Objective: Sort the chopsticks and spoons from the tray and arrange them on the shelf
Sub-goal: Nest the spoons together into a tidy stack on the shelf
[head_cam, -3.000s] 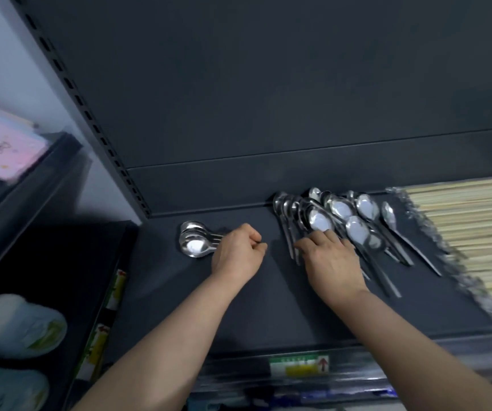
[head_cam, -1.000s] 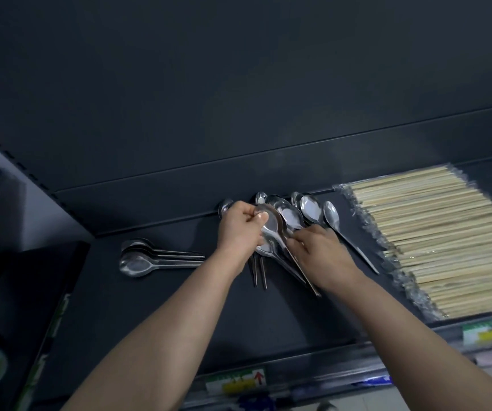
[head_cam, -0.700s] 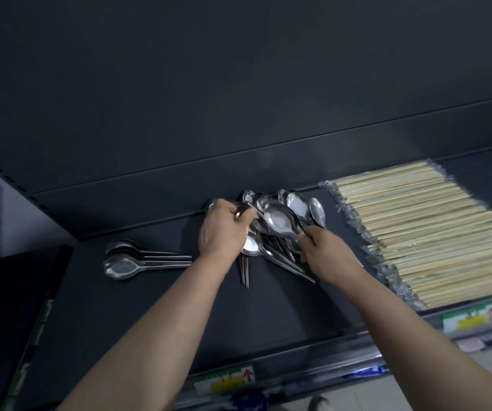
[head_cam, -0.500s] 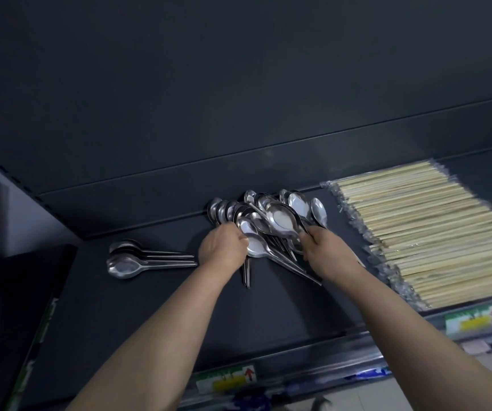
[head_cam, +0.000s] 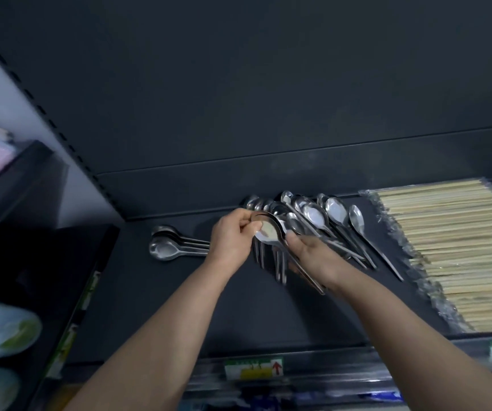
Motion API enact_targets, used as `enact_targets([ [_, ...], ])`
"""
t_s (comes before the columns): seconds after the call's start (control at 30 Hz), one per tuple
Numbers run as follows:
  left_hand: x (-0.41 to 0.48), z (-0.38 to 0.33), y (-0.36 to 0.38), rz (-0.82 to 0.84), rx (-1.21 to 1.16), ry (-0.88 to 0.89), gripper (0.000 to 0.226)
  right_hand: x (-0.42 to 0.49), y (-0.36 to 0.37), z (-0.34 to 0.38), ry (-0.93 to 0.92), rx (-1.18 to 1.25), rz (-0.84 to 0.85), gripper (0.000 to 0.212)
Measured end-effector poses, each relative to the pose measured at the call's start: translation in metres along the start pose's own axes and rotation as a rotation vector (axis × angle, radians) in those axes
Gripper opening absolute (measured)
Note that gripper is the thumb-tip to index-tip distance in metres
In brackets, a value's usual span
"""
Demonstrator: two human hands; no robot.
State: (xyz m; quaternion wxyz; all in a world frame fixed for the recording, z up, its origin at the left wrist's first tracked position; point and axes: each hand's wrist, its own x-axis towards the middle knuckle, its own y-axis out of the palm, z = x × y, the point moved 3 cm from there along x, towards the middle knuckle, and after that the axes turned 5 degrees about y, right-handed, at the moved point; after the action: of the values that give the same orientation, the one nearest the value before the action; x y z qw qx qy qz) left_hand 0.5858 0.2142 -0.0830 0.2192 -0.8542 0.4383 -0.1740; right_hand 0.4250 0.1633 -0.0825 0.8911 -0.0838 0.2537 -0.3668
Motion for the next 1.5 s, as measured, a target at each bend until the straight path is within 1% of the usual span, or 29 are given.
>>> enact_targets([
  [0.03,-0.002,0.005,-0.006,-0.017,0.007,-0.004,0.003,0.001,0.007,0.003,-0.005,-0.008,0.057,0.047],
  [0.1,-0.007,0.017,-0.021,-0.073,0.002,-0.049,0.010,0.004,0.025,0.009,-0.005,-0.080,0.168,0.031],
  [0.13,-0.009,0.025,-0.030,-0.112,0.003,-0.086,0.013,0.007,0.034,0.013,0.004,-0.139,0.198,0.024],
  [0.17,-0.012,0.033,-0.039,-0.150,0.008,-0.123,0.016,0.011,0.043,0.016,0.008,-0.202,0.201,0.022],
  [0.23,-0.018,0.051,-0.059,-0.209,-0.004,-0.200,0.014,0.020,0.058,0.024,-0.033,-0.426,0.128,0.021],
  [0.3,-0.026,0.068,-0.081,-0.252,0.008,-0.257,0.010,0.024,0.071,0.033,-0.093,-0.687,0.007,0.021],
  [0.33,-0.029,0.077,-0.092,-0.274,0.036,-0.277,0.012,0.024,0.079,0.039,-0.126,-0.762,-0.049,0.022],
  [0.47,-0.037,0.104,-0.126,-0.330,0.101,-0.333,0.013,0.029,0.113,0.051,-0.257,-0.850,-0.148,0.025],
  [0.6,-0.035,0.122,-0.138,-0.321,0.135,-0.336,0.017,0.039,0.134,0.054,-0.299,-0.922,-0.265,0.023],
  [0.67,-0.033,0.126,-0.138,-0.308,0.149,-0.339,0.015,0.042,0.137,0.051,-0.306,-0.956,-0.327,0.022],
  [0.73,-0.033,0.127,-0.140,-0.298,0.205,-0.328,0.013,0.045,0.140,0.048,-0.328,-1.017,-0.392,0.023],
  [0.8,-0.033,0.124,-0.143,-0.304,0.278,-0.297,0.018,0.046,0.142,0.047,-0.363,-1.069,-0.449,0.022],
  [0.87,-0.032,0.116,-0.146,-0.317,0.351,-0.248,0.022,0.047,0.143,0.046,-0.381,-1.083,-0.468,0.022],
  [0.93,-0.028,0.106,-0.144,-0.301,0.390,-0.193,0.019,0.046,0.141,0.045,-0.389,-1.099,-0.484,0.021],
  [1.07,-0.017,0.081,-0.118,-0.204,0.386,-0.091,0.008,0.039,0.124,0.040,-0.388,-1.090,-0.546,0.016],
  [1.23,-0.009,0.051,-0.058,0.019,0.361,-0.048,0.011,0.024,0.080,0.022,-0.416,-1.047,-0.630,0.015],
  [1.33,-0.003,0.036,-0.023,0.105,0.350,-0.021,0.012,0.016,0.046,0.006,-0.356,-1.045,-0.679,0.010],
  [1.43,0.006,0.017,0.005,0.130,0.354,0.003,0.018,0.009,0.012,-0.009,-0.281,-1.041,-0.722,0.010],
  [1.5,0.014,0.007,0.020,0.109,0.368,0.016,0.024,0.006,-0.007,-0.019,-0.245,-1.025,-0.738,0.014],
])
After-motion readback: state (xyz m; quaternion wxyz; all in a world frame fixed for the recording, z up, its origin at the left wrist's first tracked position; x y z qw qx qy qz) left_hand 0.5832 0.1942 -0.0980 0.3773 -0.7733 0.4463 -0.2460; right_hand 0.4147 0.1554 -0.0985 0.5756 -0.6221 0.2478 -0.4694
